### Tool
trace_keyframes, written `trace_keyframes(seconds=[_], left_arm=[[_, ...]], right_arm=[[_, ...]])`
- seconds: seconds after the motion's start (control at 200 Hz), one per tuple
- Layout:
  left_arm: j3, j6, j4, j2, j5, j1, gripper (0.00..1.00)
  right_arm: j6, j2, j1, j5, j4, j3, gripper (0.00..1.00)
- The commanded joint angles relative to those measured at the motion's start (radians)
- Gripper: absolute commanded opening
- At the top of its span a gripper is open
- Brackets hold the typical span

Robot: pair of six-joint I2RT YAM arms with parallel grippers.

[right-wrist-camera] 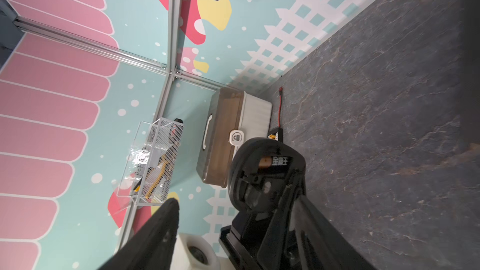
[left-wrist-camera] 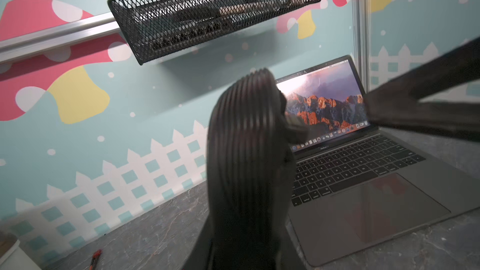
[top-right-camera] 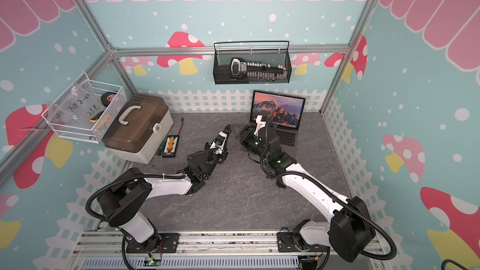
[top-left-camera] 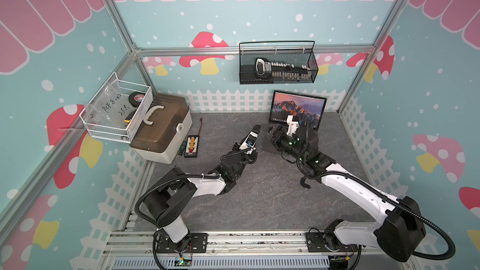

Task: Insert the wireless mouse receiver into the laptop
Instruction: Take out the USB plug from the mouse.

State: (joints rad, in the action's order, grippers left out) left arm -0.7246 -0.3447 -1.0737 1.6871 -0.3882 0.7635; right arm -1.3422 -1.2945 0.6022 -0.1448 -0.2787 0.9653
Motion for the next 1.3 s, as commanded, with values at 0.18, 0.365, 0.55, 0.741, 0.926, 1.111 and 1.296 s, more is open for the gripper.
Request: trace_keyframes(seconds=[0.18, 0.365, 0.55, 0.741, 0.926, 1.111, 1.296], left_arm=[[0.004, 0.018, -0.065, 0.011, -0.043, -0.012, 0.00], [0.011, 0.049, -0.078, 0.012, -0.055, 0.001, 0.00], [0.006, 0.042, -0.095, 0.026, -0.066, 0.011, 0.00], [0.012, 0.039, -0.103, 0.026, -0.062, 0.012, 0.00], [0.014, 0.041, -0.106, 0.030, -0.069, 0.011, 0.00], [0.041, 0.072, -0.095, 0.011, -0.057, -0.006, 0.00], [0.116, 0.129, 0.003, -0.044, -0.024, -0.041, 0.00]], right_arm=[[-0.134, -0.054, -0.002, -0.053, -0.100, -0.026, 0.73], [-0.248, -0.120, -0.002, -0.098, -0.256, -0.056, 0.58], [-0.311, -0.178, -0.002, -0.145, -0.360, -0.047, 0.57], [-0.326, -0.183, -0.002, -0.139, -0.387, -0.057, 0.55], [-0.329, -0.189, -0.002, -0.129, -0.396, -0.067, 0.54], [-0.240, -0.123, -0.032, -0.066, -0.321, -0.141, 0.59], [0.010, 0.007, -0.085, 0.038, 0.003, -0.238, 0.70]])
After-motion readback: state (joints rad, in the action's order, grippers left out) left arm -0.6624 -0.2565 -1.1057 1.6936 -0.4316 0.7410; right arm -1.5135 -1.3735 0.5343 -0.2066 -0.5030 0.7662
